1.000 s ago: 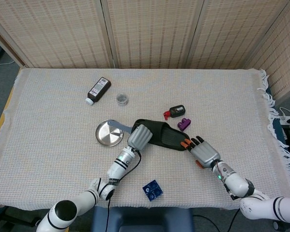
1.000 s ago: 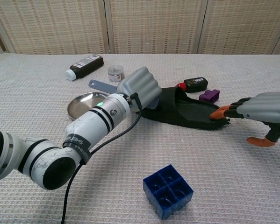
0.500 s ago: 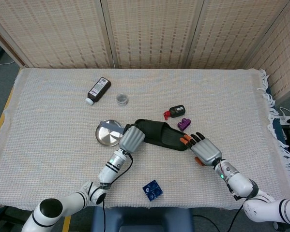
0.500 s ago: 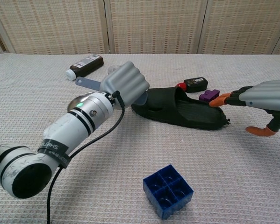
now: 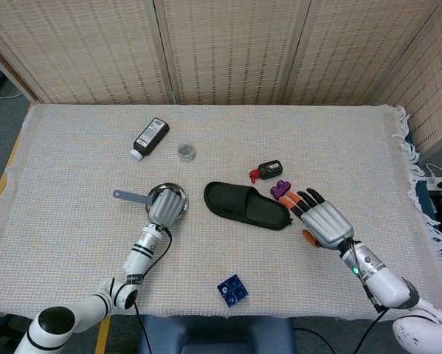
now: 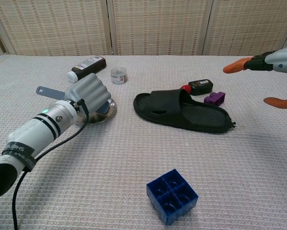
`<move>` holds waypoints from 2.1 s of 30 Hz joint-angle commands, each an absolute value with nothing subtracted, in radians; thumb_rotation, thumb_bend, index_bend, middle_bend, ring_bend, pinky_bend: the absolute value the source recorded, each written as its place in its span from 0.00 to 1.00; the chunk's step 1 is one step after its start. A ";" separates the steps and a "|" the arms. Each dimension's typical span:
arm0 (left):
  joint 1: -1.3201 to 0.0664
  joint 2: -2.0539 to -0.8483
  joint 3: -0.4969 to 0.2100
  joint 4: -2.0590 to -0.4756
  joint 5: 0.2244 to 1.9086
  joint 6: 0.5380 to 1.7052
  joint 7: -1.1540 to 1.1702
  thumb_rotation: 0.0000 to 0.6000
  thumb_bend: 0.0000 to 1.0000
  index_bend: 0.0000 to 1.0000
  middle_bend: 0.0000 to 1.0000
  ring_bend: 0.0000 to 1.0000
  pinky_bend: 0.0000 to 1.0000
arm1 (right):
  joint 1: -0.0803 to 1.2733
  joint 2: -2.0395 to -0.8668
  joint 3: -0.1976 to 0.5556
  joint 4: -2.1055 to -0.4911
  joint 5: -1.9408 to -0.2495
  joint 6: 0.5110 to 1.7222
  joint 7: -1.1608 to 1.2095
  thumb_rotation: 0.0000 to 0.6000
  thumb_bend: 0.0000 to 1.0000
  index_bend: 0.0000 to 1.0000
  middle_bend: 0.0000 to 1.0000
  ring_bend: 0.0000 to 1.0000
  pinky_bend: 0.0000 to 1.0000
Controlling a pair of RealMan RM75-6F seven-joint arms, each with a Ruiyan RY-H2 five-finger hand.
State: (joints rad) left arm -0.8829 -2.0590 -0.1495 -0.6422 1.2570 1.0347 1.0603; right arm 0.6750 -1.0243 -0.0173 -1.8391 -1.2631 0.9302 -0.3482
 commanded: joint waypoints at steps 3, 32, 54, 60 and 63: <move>-0.878 -2.053 -0.156 -0.663 1.247 1.021 1.078 1.00 0.38 0.37 0.47 0.75 1.00 | 0.669 -1.021 -0.012 -1.845 -1.267 0.927 -0.351 1.00 0.42 0.00 0.00 0.00 0.00; -0.871 -1.942 -0.254 -1.033 1.028 0.994 1.257 1.00 0.31 0.00 0.02 0.66 0.99 | 0.646 -1.032 -0.002 -1.848 -1.275 0.909 -0.383 1.00 0.42 0.00 0.00 0.00 0.00; -0.451 -1.301 0.008 -1.784 1.476 1.310 0.257 1.00 0.31 0.00 0.00 0.07 0.36 | 0.333 -1.014 -0.116 -1.822 -1.524 1.320 -0.248 1.00 0.37 0.00 0.00 0.00 0.00; -0.255 -1.222 0.141 -1.545 1.622 1.552 -0.237 1.00 0.30 0.00 0.00 0.03 0.20 | 0.155 -1.099 -0.177 -1.682 -1.600 1.516 -0.214 1.00 0.31 0.00 0.00 0.00 0.00; -0.204 -1.229 0.139 -1.452 1.601 1.591 -0.253 1.00 0.31 0.00 0.00 0.00 0.16 | 0.102 -1.123 -0.194 -1.645 -1.612 1.551 -0.208 1.00 0.29 0.00 0.00 0.00 0.00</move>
State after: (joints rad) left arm -0.4073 -1.3634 0.0143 -1.6033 1.4527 1.3977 -0.0160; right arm 0.1428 -1.0956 -0.1649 -1.6769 -1.5819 1.5210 -0.2230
